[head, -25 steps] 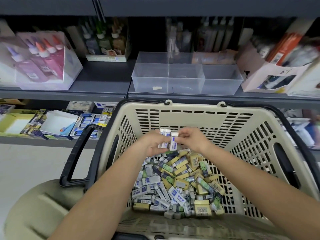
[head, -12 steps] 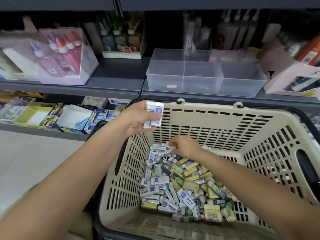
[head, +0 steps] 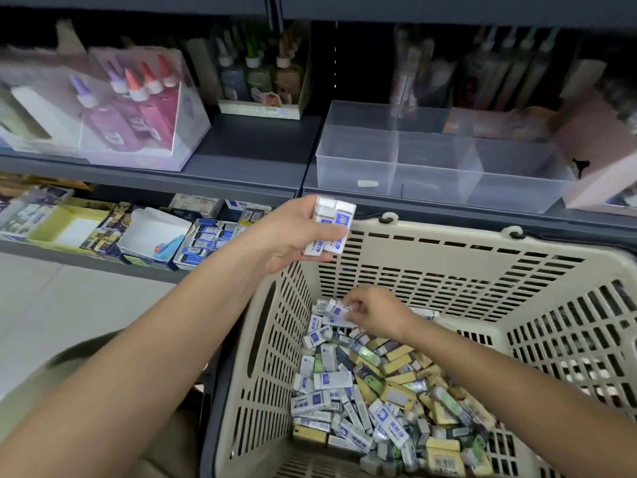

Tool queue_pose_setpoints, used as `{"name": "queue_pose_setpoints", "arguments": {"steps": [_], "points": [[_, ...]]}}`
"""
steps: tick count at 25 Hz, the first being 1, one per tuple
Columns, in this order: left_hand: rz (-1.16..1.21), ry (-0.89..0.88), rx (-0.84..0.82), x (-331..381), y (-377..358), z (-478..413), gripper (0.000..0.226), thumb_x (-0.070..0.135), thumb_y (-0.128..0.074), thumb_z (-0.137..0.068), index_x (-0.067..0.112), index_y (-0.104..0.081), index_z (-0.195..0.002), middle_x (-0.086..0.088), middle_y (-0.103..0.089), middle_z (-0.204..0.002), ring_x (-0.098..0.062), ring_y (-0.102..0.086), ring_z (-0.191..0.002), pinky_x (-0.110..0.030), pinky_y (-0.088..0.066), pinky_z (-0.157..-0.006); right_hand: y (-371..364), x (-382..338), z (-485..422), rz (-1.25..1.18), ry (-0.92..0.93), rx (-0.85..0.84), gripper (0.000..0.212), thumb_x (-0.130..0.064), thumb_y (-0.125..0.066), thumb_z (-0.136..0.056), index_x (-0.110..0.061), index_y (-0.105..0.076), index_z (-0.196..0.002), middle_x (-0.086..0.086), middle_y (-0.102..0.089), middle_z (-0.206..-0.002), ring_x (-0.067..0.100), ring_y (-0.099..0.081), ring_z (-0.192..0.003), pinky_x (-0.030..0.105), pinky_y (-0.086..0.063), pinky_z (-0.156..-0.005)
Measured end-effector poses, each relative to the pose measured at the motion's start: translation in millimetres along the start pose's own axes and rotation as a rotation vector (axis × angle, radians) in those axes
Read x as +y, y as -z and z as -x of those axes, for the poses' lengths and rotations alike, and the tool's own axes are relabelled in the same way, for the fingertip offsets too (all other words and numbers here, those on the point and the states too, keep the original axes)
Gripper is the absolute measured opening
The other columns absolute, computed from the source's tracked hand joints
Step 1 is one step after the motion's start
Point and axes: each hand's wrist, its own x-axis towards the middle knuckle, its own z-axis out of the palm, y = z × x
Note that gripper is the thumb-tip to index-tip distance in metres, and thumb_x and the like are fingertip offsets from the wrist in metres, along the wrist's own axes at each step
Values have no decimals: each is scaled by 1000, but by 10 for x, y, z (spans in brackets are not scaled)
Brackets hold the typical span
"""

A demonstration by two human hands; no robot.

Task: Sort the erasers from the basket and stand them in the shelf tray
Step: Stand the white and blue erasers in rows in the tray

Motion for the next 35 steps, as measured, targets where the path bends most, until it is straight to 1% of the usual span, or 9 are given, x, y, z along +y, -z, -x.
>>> {"name": "queue_pose_setpoints", "arguments": {"steps": [5, 8, 12, 16, 20, 24, 27, 31, 35], "points": [[52, -96, 57, 78, 227, -26, 21, 9, -65, -85, 22, -56, -98, -2, -71, -93, -11, -67, -79, -22, -54, -62, 680, -402, 200, -621, -56, 82, 11, -13, -67, -83, -22, -64, -77, -7, -67, -67, -2, -61, -60, 11, -48, -59], [54, -124, 78, 116, 272, -54, 20, 10, -66, -84, 21, -57, -98, -1, -72, -91, -10, -68, -77, -23, -55, -63, 996, -589, 209, -744, -35, 122, 7, -7, -64, -85, -14, -62, -85, -3, -68, -64, 1, -62, -57, 14, -44, -52], [63, -149, 27, 104, 244, -80, 17, 5, -63, -86, 18, -57, -95, 0, -69, -84, -8, -66, -68, -18, -52, -54, 1244, -751, 148, -861, 0, 222, 21, -2, -62, -84, -17, -57, -97, 3, -70, -70, 10, -65, -58, 17, -48, -51], [83, -165, 17, 170, 220, -115, 19, 3, -61, -87, 16, -58, -99, 1, -70, -83, -7, -66, -65, -18, -51, -53, 1440, -871, 34, -841, -47, 297, 6, -11, -60, -88, -11, -60, -95, 7, -71, -70, 11, -65, -55, 18, -50, -52], [168, -170, 9, 194, 303, -137, 21, 7, -62, -87, 13, -58, -107, -6, -69, -93, -13, -64, -73, -23, -50, -59, 1574, -959, -49, -852, 3, 344, 6, -11, -56, -91, -12, -62, -93, 0, -64, -69, 8, -60, -53, 17, -47, -50], [274, -172, 23, 78, 272, -134, 22, 8, -65, -84, 15, -56, -103, -3, -67, -83, -14, -61, -70, -20, -46, -53, 1594, -1056, -177, -881, 20, 333, 11, -12, -54, -92, -16, -64, -95, -3, -60, -65, 5, -56, -53, 16, -47, -52], [291, -222, 133, 62, 241, -186, 24, 7, -69, -81, 15, -56, -100, -4, -66, -79, -12, -58, -64, -22, -42, -49, 1587, -1148, -316, -732, 19, 361, 5, -20, -65, -85, -19, -66, -90, -4, -62, -66, 5, -57, -56, 15, -47, -55], [183, -271, 273, 170, 398, -355, 22, 11, -69, -82, 18, -58, -100, -4, -67, -81, -10, -54, -57, -22, -42, -49, 1873, -1056, -517, -513, -23, 493, 12, -10, -60, -86, -9, -68, -95, -2, -66, -66, -3, -59, -51, 11, -42, -45], [222, -216, 355, 141, 477, -578, 20, 11, -61, -87, 19, -56, -105, -7, -66, -86, -14, -50, -56, -25, -43, -54, 2008, -872, -705, -396, -99, 546, 14, -12, -62, -82, -24, -66, -89, -10, -67, -72, 7, -62, -63, 27, -50, -64]]}}
